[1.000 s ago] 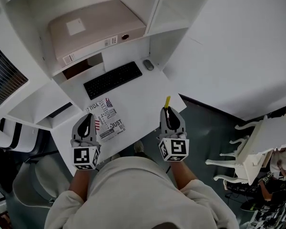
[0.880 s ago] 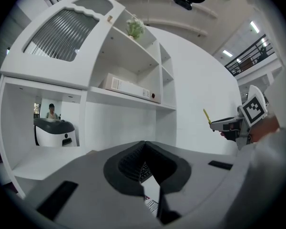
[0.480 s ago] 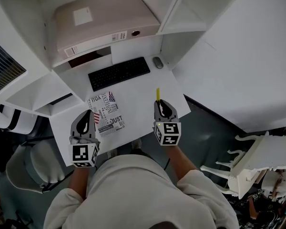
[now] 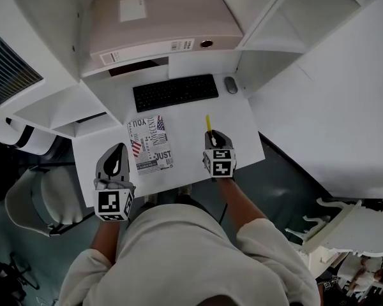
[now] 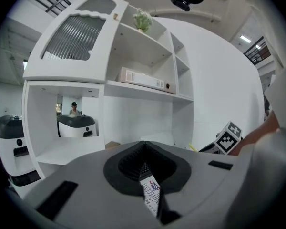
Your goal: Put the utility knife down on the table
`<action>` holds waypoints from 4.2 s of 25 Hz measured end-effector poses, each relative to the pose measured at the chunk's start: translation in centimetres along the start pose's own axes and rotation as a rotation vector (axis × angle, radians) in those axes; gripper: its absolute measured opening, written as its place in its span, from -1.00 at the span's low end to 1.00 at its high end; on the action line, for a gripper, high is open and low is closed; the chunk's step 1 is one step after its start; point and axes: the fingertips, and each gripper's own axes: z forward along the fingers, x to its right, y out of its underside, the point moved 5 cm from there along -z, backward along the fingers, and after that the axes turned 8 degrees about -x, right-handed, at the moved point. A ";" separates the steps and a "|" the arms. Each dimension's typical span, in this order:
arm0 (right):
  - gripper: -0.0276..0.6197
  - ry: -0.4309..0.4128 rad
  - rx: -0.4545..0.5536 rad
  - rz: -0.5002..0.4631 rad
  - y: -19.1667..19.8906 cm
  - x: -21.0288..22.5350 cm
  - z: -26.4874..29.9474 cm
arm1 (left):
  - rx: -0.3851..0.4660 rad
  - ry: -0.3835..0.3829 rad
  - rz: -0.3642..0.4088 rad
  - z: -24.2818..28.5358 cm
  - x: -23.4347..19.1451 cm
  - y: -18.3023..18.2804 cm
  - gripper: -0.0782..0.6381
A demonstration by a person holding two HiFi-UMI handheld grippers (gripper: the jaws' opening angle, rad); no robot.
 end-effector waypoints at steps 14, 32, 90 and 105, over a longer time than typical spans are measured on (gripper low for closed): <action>-0.70 -0.077 -0.250 -0.031 4.5 -1.1 9.9 | -0.056 -0.139 -0.032 -0.1 -1.3 1.4 -0.78; -0.70 -0.096 -0.473 0.035 7.9 -1.8 16.6 | -0.133 -0.239 -0.076 0.8 -2.6 3.3 -0.78; -0.70 -0.088 -0.301 0.140 1.6 -0.5 9.2 | -0.070 -0.119 -0.073 2.8 -3.7 2.1 -0.78; -0.91 0.120 0.062 0.189 -2.2 2.7 -3.5 | 0.007 0.049 -0.005 5.2 -1.5 -1.1 -0.78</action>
